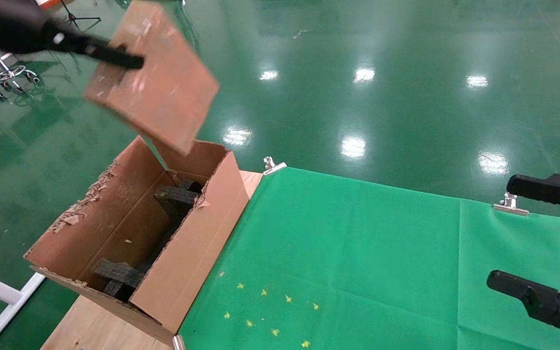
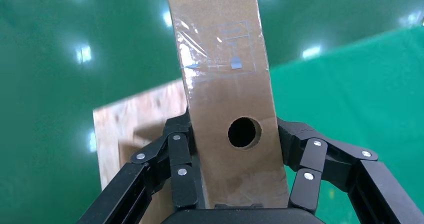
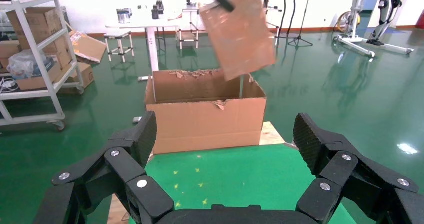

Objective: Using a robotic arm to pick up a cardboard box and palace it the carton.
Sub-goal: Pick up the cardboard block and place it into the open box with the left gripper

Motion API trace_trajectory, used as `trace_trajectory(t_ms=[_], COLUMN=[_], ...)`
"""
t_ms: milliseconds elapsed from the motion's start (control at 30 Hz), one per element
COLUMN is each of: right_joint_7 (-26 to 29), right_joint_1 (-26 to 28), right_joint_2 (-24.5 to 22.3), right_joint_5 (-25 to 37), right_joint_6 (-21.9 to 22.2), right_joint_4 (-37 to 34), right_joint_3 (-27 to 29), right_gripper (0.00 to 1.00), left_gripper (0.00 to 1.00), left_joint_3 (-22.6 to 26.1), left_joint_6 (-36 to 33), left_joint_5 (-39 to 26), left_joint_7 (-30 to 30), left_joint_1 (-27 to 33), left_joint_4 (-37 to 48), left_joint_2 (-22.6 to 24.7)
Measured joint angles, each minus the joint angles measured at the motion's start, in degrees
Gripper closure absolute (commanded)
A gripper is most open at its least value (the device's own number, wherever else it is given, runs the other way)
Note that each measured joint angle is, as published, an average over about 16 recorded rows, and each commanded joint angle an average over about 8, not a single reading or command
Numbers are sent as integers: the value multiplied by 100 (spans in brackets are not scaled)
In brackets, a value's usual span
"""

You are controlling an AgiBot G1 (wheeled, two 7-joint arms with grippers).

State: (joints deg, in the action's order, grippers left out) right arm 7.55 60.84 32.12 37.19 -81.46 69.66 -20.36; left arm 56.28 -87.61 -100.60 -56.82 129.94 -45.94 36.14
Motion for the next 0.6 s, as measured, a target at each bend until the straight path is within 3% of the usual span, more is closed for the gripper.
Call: trace_trajectory(t_ms=[267, 600], right_joint_7=[0, 0], right_joint_1=[0, 0], right_joint_2=[0, 0], right_joint_5=[0, 0], right_joint_6=[0, 0], right_joint_4=[0, 0], right_joint_3=[0, 0], right_gripper=[0, 0], left_gripper=[100, 100], left_joint_3=[301, 519], left_joint_6=[37, 813], left_joint_5=[-286, -460], left_joint_7=[1102, 2055], left_joint_1=[-282, -930], left_joint_4=[1136, 2397], left_joint_2=[-14, 317])
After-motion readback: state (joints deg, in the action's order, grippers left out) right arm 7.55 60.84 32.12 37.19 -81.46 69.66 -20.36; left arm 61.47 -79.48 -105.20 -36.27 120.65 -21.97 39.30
